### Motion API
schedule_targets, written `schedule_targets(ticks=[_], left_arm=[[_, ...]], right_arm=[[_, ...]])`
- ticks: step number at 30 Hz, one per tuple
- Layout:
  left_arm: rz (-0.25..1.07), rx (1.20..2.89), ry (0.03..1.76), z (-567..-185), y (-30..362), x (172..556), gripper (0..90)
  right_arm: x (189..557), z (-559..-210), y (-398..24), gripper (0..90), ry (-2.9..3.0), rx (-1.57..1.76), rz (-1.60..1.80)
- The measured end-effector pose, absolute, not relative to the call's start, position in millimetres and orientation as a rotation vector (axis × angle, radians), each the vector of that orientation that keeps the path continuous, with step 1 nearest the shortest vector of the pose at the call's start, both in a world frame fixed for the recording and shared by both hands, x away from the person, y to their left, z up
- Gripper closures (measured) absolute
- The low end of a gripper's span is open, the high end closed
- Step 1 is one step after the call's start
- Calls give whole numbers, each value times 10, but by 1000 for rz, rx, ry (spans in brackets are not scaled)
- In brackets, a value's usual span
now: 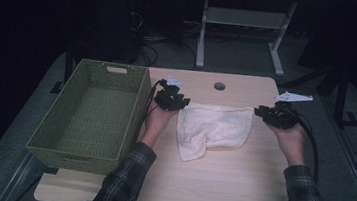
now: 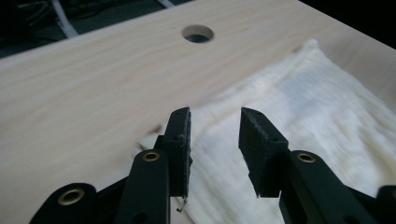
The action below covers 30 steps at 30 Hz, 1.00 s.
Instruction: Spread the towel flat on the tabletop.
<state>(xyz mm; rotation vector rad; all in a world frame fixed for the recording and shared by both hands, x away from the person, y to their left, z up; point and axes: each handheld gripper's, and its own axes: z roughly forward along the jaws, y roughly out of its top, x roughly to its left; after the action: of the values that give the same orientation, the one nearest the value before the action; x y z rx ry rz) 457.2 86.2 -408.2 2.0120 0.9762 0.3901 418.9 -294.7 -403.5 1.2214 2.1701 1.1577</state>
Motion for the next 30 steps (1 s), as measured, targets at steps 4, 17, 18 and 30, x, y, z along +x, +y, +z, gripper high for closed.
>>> schedule_targets(ticks=[4, 17, 18, 30], left_arm=[[354, 2042, 949, -4103, 865, 4365, 620], [248, 2136, 818, -4319, 877, 3704, 573], [247, 2146, 808, -4328, 883, 3667, 564], [205, 2248, 689, -4532, 788, 3353, 506]], right_arm=[[4061, -4072, -2890, 704, 2201, 1199, 1161], [3571, -4322, -2743, 677, 2305, 1163, 1201], [3552, -4356, -2728, 669, 2319, 1176, 1189], [3460, -4659, -2514, 627, 2422, 1175, 1124]])
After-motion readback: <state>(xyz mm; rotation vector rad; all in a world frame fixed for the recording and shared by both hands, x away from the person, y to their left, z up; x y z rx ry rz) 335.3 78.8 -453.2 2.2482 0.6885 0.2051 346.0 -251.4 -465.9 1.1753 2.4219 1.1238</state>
